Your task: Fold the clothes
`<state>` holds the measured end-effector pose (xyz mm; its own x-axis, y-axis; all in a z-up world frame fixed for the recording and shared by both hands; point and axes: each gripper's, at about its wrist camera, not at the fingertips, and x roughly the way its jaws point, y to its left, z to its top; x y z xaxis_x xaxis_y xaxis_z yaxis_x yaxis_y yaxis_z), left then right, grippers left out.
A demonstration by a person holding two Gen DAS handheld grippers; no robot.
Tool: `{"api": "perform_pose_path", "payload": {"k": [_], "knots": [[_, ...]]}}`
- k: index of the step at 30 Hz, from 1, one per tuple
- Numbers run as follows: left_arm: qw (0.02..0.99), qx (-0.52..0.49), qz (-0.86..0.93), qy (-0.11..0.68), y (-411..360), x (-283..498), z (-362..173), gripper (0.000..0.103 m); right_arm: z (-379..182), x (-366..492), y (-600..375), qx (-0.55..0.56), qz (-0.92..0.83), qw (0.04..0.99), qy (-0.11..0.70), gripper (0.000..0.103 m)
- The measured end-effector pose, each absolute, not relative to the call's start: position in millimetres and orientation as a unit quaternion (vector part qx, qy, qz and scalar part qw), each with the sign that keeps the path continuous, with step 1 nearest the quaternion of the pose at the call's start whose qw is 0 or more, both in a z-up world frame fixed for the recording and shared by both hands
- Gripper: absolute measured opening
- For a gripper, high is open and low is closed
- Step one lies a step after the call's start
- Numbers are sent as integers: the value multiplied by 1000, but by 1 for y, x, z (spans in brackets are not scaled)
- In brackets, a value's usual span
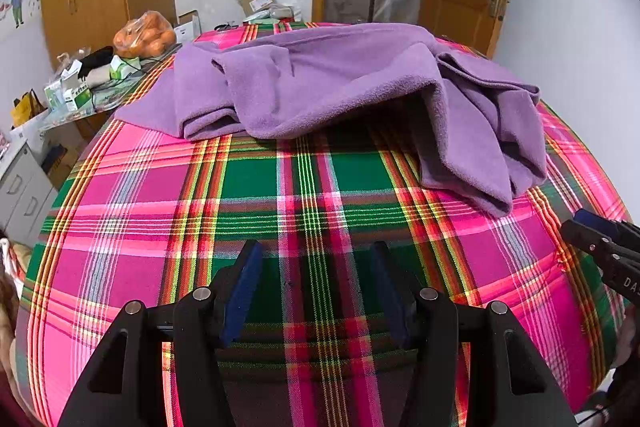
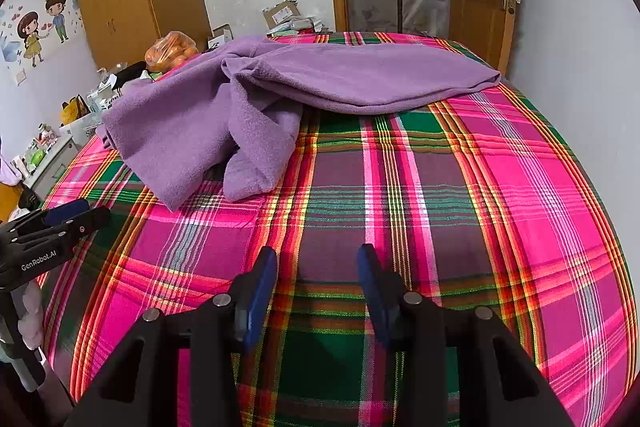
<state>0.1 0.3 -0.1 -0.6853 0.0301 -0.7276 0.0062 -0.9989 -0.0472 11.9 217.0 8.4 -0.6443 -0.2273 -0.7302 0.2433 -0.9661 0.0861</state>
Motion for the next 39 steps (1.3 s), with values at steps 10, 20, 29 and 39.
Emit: {"api": "perform_pose_path", "payload": {"k": [10,20,29,39], "knots": [[6,-397,918,-22,-2,1,0,58,8,11,218,401,-907,131,8,43],[3,-396,918,-19,0,3,1,58,7,13,216,401,-906,131,12,44],[1,-396,918,-19,1,3,1,58,8,14,213,402,-906,129,19,45],[-1,-396,918,-16,2,2,0,58,8,14,213,402,-906,131,22,47]]}}
